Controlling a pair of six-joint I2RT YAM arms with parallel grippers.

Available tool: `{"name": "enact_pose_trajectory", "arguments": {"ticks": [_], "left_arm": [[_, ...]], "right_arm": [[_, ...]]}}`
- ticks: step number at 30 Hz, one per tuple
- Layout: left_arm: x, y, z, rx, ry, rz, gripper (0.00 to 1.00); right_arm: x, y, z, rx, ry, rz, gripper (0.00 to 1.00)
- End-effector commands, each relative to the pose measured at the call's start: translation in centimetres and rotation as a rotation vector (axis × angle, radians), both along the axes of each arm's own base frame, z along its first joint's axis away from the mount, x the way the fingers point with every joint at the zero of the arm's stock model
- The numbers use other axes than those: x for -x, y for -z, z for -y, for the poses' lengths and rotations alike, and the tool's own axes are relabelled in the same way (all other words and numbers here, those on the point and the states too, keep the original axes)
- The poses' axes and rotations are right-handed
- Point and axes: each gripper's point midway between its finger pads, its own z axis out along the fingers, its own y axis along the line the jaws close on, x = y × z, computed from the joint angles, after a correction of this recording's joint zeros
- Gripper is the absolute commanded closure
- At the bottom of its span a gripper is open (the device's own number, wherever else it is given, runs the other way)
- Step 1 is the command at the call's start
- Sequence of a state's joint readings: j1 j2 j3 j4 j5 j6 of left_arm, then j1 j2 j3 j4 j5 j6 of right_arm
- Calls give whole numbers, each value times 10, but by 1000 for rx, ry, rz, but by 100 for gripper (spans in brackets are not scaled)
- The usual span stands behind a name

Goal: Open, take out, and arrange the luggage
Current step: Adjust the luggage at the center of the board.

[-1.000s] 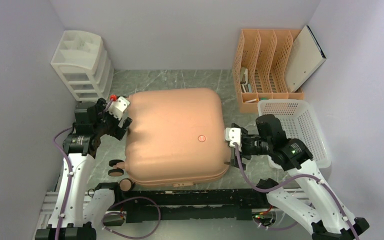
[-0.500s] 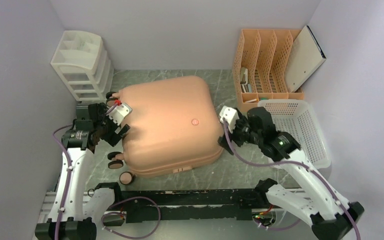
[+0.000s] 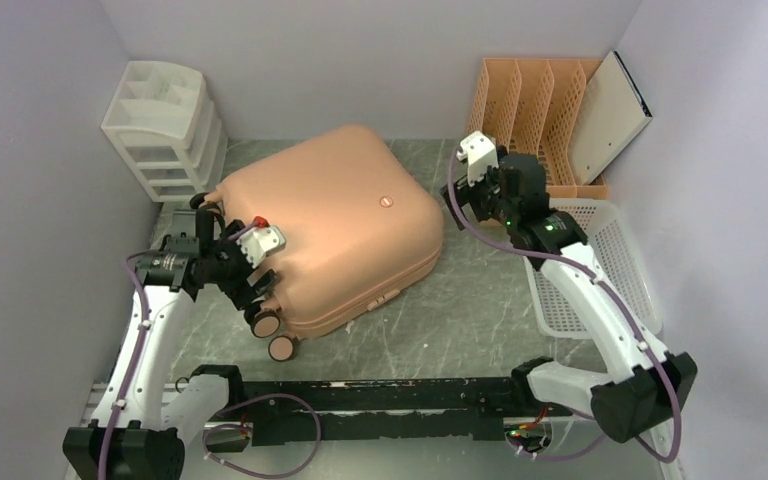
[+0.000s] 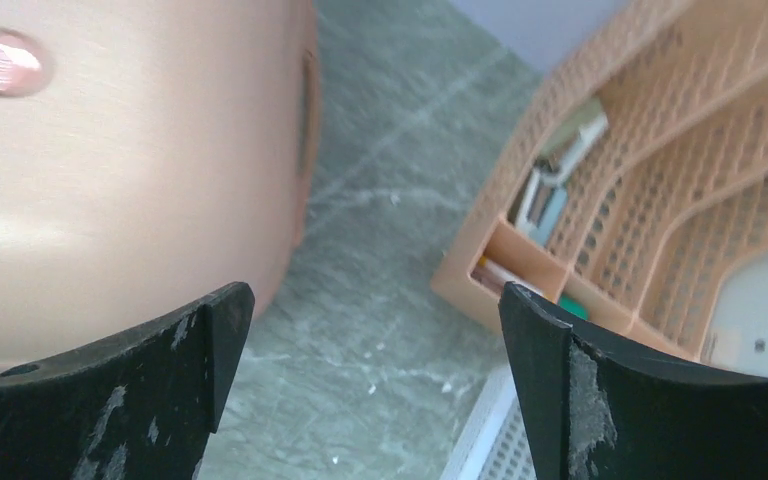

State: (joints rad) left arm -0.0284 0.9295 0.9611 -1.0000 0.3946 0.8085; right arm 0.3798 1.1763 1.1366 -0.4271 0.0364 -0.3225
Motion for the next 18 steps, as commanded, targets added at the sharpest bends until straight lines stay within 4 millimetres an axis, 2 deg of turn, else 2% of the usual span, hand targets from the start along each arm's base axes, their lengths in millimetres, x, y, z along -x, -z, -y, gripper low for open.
{"name": "enact_pose_trajectory", "arguments": {"ticks": [1,4,8,12,18], "left_arm": [[20,6,30,87,152,-61,4],[24,11,39,85,205,-76,4],[29,20,51,75,280,-99,4],[25,19,75,67,362,-79,4],[13,1,135,50,436,-14,4]], "right_arm": [[49,-54,-38,-67,-319,40,0],[82,-50,-49,-27,-460,14,0],[96,-30,-49,1,-499,-57,0],[96,-9,-54,-28,-492,-138,0],[71,3,-55,-71,-349,-194,0]]}}
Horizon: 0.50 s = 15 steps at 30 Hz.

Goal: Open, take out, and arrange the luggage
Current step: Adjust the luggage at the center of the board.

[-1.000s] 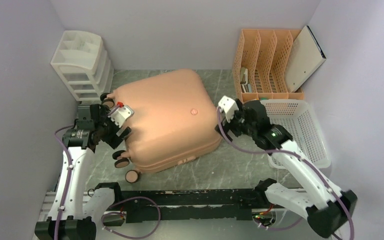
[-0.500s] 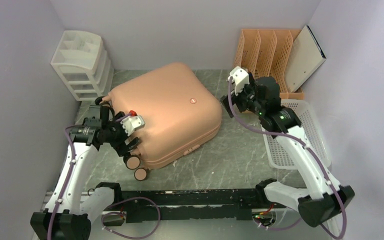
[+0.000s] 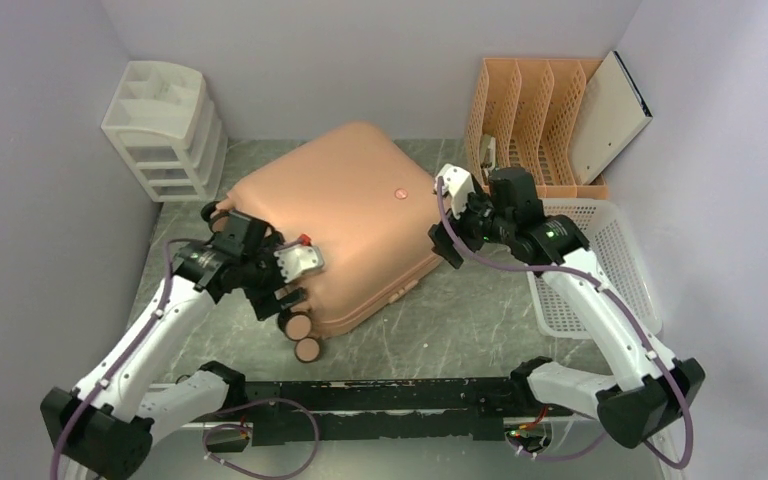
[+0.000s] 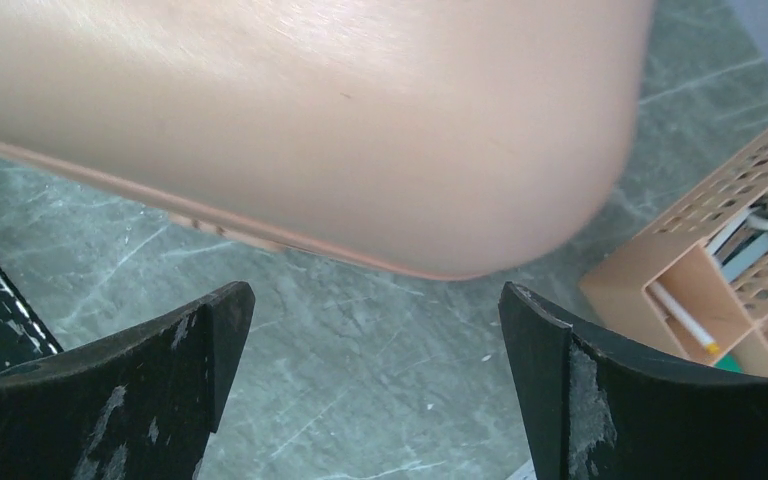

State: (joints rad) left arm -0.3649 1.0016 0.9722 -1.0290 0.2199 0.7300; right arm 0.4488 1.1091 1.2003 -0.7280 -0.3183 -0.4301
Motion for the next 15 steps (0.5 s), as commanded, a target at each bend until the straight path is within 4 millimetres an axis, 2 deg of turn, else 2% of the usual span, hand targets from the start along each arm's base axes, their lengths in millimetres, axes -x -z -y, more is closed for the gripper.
{"name": "enact_pose_trajectory", "arguments": {"ticks": [1,5,8,11,15], "left_arm": [[-8,-22,102,193,260,61,4],[-11,-38,142,200,303,85,3],[-5,-55,158,224,343,32,4],[-7,-86,153,253,322,95,3],[-16,-137,133,327,236,286,3]], "right_arm": [[-14,0,-2,-28,91,-34,0],[-30,15,9,41,155,-16,0],[-41,34,19,110,208,-25,0],[-45,45,22,136,232,-42,0],[-54,43,29,136,301,-12,0]]}}
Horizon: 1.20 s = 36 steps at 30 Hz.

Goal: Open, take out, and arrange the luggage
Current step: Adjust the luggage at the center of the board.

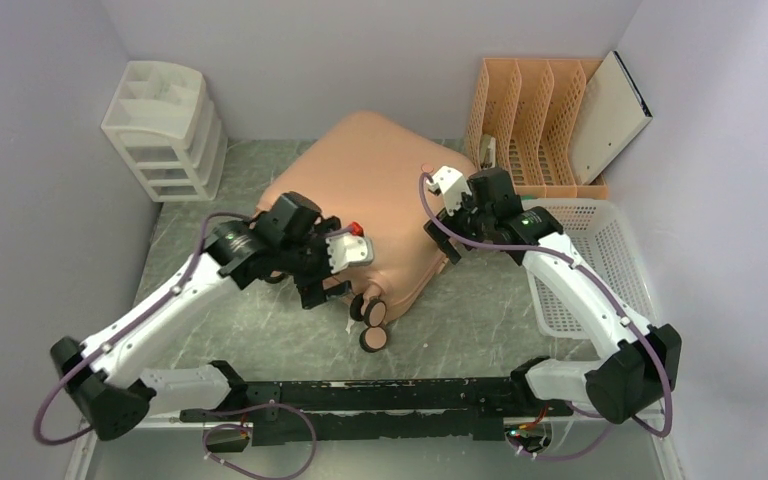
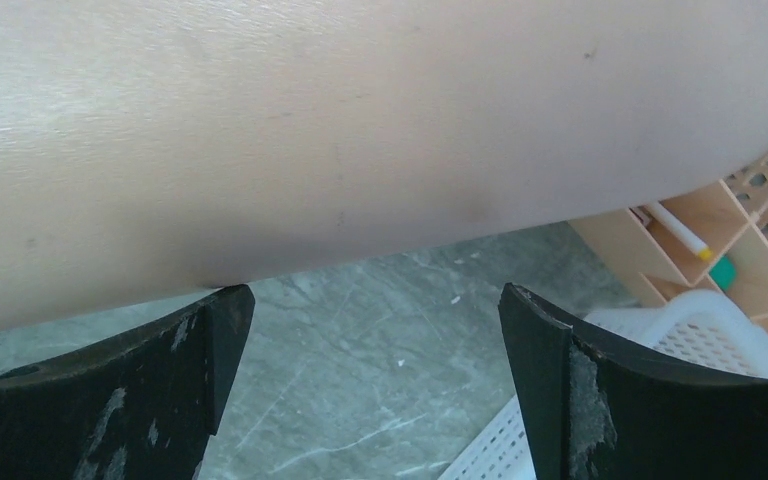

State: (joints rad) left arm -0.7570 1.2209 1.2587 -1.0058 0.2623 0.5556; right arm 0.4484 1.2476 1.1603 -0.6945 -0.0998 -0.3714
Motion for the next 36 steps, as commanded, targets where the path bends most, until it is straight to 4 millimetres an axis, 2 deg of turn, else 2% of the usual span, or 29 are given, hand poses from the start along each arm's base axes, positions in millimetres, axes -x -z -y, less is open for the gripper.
{"name": "enact_pose_trajectory", "arguments": {"ticks": [1,3,6,8,11,13,15,17,20,23,27,36], "left_arm": [[-31,-98,3,246,-80,309,3],[-44,-121,-12,256,-158,383,3],[-79,-147,-46,228,-359,533,3],[-107,-159,-75,189,-520,627,3],[-155,-156,-118,154,-687,627,3],[-182,-148,-147,150,-778,579,3],[-213,-133,-164,134,-833,524,3],[-231,-126,-170,161,-840,483,4],[-247,-120,-169,181,-829,470,5],[-255,-108,-167,167,-815,450,5],[-246,-84,-161,143,-765,386,7],[-189,-28,-171,37,-741,286,7]], "right_arm": [[-26,-18,11,4,130,122,0],[-34,-24,22,18,198,160,0],[-49,-37,44,0,318,193,0],[-59,-43,62,-36,403,201,0],[-69,-37,83,-36,483,192,0],[-73,-27,86,-11,498,175,0],[-77,-15,88,13,512,146,0],[-84,-8,88,26,525,136,0],[-97,-2,86,27,536,129,0],[-108,7,76,1,530,98,0],[-121,17,54,-70,484,36,0],[-167,39,-7,-220,358,-138,0]]}}
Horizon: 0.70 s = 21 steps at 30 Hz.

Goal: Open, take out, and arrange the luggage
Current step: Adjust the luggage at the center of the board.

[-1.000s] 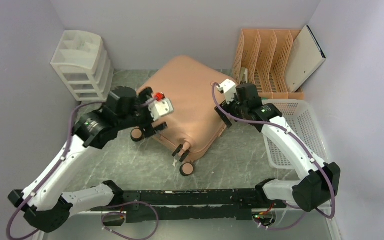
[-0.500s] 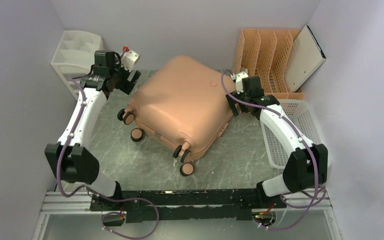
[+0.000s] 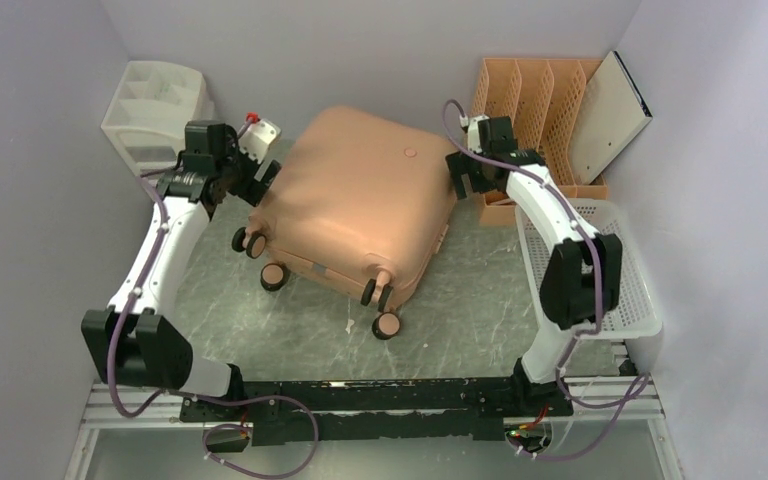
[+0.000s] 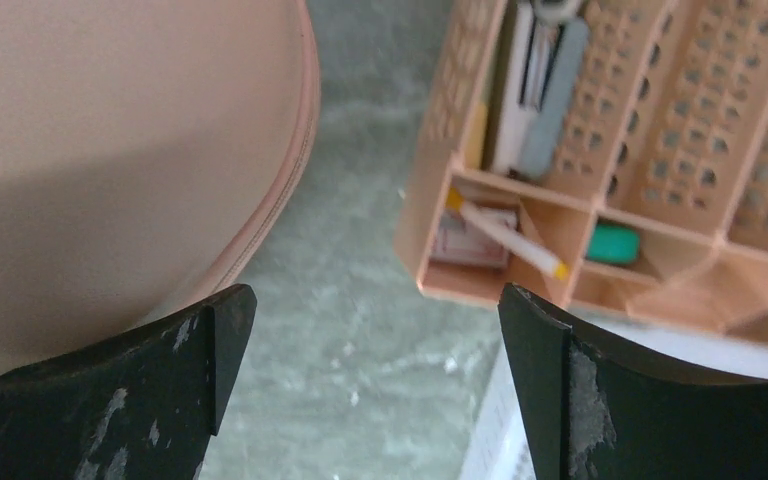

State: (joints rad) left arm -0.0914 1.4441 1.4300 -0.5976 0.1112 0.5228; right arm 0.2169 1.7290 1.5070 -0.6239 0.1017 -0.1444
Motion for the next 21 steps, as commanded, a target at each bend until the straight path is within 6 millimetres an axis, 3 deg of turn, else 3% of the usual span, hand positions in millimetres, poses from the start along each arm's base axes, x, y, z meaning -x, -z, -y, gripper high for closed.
{"name": "enact_pose_trajectory", "arguments": {"ticks": [1,7,11,15,18,21], "left_arm": [[42,26,5,-9,49,-82,7],[79,41,14,23,122,-143,9],[97,43,15,23,139,-156,9],[119,45,17,23,175,-167,9],[134,47,19,24,211,-168,9],[144,51,20,23,226,-173,9]], "right_arm": [[-36,6,-88,-253,-180,-6,0],[-74,4,-120,-268,-269,7,0],[-77,-14,-125,-293,-315,32,0],[-61,-63,-100,-265,-280,163,0],[-32,-95,-84,-237,-262,214,0],[-2,-100,-76,-241,-258,217,0]]}}
